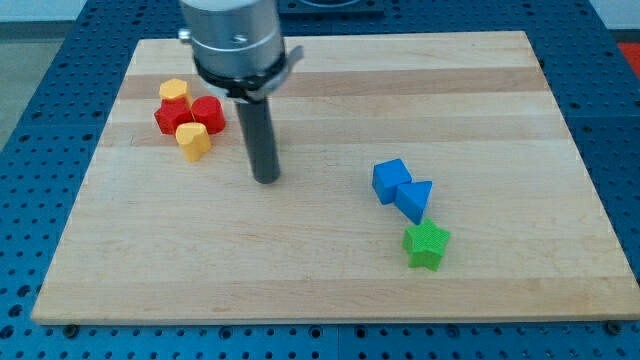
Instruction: Move the cube to the bottom left of the green circle
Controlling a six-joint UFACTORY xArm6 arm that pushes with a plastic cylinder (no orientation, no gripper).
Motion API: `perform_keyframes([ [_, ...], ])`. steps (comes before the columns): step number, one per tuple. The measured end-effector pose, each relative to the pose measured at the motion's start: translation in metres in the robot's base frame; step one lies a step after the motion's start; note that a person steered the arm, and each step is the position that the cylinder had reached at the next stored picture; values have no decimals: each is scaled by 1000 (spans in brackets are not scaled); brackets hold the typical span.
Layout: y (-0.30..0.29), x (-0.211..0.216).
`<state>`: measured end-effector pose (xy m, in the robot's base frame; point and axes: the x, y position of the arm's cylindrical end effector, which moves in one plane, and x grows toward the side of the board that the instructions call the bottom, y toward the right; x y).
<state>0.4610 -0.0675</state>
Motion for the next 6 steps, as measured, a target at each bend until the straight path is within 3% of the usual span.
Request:
perform_keyframes([
  [1, 3, 0],
  [2, 67, -53],
  [3, 144, -76],
  [4, 193, -37],
  [6, 125, 46],
])
